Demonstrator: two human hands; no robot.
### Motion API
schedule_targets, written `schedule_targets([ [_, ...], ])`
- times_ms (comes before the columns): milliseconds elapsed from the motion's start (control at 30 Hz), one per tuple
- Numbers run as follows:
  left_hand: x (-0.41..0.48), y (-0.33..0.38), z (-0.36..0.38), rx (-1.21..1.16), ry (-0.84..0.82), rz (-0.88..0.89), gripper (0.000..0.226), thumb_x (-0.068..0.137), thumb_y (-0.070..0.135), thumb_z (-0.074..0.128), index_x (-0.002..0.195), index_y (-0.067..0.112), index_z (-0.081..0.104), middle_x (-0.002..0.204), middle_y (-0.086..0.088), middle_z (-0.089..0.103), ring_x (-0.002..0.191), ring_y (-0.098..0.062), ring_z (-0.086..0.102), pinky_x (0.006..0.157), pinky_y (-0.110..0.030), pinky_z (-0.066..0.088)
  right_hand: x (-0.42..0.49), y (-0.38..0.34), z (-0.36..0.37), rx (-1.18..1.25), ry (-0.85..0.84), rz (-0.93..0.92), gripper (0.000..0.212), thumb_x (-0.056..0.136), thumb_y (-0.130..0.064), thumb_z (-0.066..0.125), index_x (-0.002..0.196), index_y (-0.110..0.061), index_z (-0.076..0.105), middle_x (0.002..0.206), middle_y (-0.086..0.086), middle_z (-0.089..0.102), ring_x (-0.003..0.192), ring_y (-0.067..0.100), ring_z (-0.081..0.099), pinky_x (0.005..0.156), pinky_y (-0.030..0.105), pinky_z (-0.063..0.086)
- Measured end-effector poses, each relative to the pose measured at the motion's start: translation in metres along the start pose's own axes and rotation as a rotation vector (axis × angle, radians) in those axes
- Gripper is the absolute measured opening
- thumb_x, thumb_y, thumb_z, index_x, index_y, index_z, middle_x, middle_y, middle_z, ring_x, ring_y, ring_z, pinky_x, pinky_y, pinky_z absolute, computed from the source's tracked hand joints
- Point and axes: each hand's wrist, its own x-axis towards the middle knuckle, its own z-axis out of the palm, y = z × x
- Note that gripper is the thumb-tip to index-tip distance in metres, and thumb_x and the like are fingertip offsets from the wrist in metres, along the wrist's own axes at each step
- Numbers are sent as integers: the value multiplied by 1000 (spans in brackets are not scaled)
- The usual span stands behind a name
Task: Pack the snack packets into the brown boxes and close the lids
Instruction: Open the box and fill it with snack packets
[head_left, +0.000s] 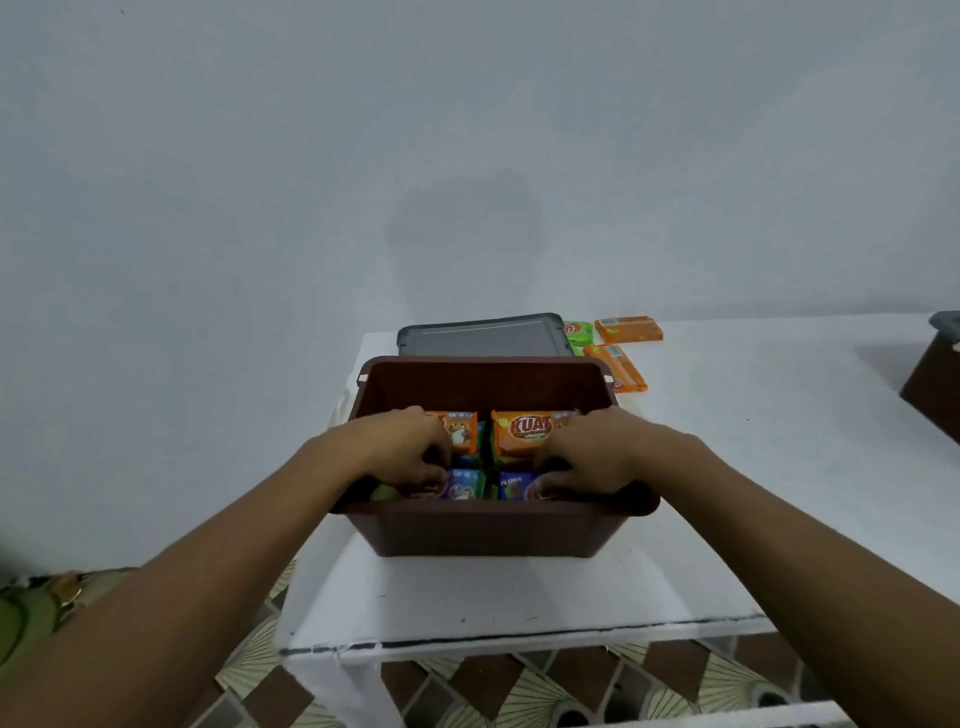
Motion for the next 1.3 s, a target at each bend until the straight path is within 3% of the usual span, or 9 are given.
schedule_targets([
  [133, 3, 4, -3, 5, -60, 3, 23, 95, 30, 57, 116, 25, 65, 116, 2, 64, 101, -13, 60, 89, -34, 53, 4, -1, 9, -13, 94, 7, 35, 100, -44, 39, 129, -33, 55, 120, -2, 64, 102, 17, 59, 79, 32, 45],
  [300, 0, 7, -2, 23, -113, 36, 7, 97, 29, 53, 99, 27, 60, 107, 5, 59, 97, -12, 56, 84, -28, 47, -4, -3, 8, -25, 101, 16, 31, 100, -36, 41, 128, -39, 54, 127, -5, 59, 112, 18, 54, 93, 36, 36],
  [433, -3, 9, 1, 10, -133, 43, 30, 99, 31, 50, 129, 28, 54, 127, 4, 56, 115, -15, 52, 92, -30, 42, -6, -5, 6, -34, 113, 19, 33, 101, -36, 38, 131, -41, 51, 131, -7, 58, 117, 17, 52, 95, 35, 33],
  [533, -4, 12, -1, 8, -169, 53, 37, 100, 33, 47, 137, 28, 50, 136, 4, 53, 121, -16, 49, 98, -30, 40, -7, -5, 4, -23, 72, 20, 36, 102, -32, 38, 134, -43, 48, 136, -8, 54, 120, 17, 49, 94, 33, 31],
  [700, -10, 13, 0, -21, -202, 39, 36, 100, 31, 49, 135, 30, 51, 136, 3, 52, 120, -16, 47, 100, -33, 42, -11, -6, -1, 18, -14, 21, 46, 99, -19, 41, 136, -45, 46, 143, -9, 47, 124, 19, 43, 88, 30, 26],
  [833, -15, 15, 1, -33, -210, 36, 34, 99, 29, 50, 134, 29, 52, 133, 5, 51, 118, -15, 47, 98, -32, 41, -13, -7, -2, 33, -48, 2, 47, 99, -17, 43, 137, -44, 46, 145, -8, 45, 128, 19, 41, 95, 32, 29],
  [967, -16, 12, 1, -34, -206, 13, 30, 98, 28, 53, 128, 28, 57, 127, 5, 54, 111, -13, 49, 95, -32, 45, -12, -7, 1, 18, -51, 6, 45, 99, -19, 44, 137, -42, 46, 145, -7, 46, 127, 20, 42, 92, 30, 28],
  [1133, -13, 8, 3, -43, -192, -16, 27, 98, 30, 49, 122, 29, 62, 122, 6, 58, 105, -11, 54, 93, -31, 48, -17, -4, 7, 160, 140, 48, 38, 98, -17, 47, 131, -31, 57, 134, -1, 58, 115, 21, 54, 96, 32, 44],
  [1300, -6, 11, -9, -140, 50, 37, 17, 97, 29, 52, 108, 27, 66, 108, 6, 65, 92, -9, 60, 82, -33, 52, -27, 17, 14, 368, 365, 5, 29, 97, -13, 45, 116, -23, 65, 121, -4, 64, 108, 13, 58, 93, 32, 51],
])
